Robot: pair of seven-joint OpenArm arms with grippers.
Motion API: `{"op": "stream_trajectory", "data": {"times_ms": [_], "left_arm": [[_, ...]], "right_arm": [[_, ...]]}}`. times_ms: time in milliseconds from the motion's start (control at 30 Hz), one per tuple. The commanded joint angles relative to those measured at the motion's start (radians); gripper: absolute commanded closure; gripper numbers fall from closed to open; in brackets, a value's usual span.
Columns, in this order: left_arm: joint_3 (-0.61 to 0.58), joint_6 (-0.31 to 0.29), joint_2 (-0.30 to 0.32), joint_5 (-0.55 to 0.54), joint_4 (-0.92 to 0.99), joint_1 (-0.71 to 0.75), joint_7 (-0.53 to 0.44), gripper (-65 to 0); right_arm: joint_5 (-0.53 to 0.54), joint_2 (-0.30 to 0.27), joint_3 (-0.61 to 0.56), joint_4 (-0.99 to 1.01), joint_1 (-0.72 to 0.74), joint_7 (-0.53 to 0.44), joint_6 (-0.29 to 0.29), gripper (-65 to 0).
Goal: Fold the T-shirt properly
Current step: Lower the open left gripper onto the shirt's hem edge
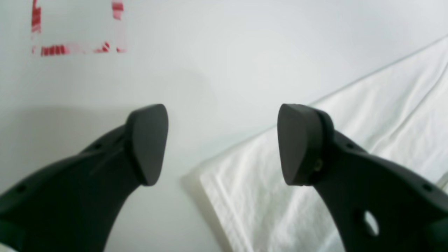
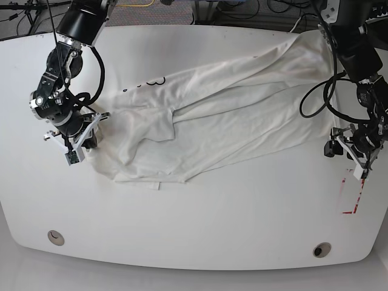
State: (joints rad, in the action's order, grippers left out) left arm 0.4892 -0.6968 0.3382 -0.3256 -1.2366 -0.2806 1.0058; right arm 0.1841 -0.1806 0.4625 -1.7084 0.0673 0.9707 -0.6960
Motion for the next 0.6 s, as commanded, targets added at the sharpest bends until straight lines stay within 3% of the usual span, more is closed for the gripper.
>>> {"op": "stream_trajectory", "data": {"times_ms": [0,567], "left_arm": [[-0.002,-0.001,0.014,-0.014,-0.04,-0.018,-0.006,-43.6],[-0.072,-0.001,0.022,-0.015,0.132,-0.032,-0.057,-44.4]], "right_arm": [[0.009,-0.015,0.0,-0.02,0.021,-0.023,-0.002,-1.0],[0.006,-0.012,-0.001,-0.025,0.018,-0.016,-0.002,-1.3]]}}
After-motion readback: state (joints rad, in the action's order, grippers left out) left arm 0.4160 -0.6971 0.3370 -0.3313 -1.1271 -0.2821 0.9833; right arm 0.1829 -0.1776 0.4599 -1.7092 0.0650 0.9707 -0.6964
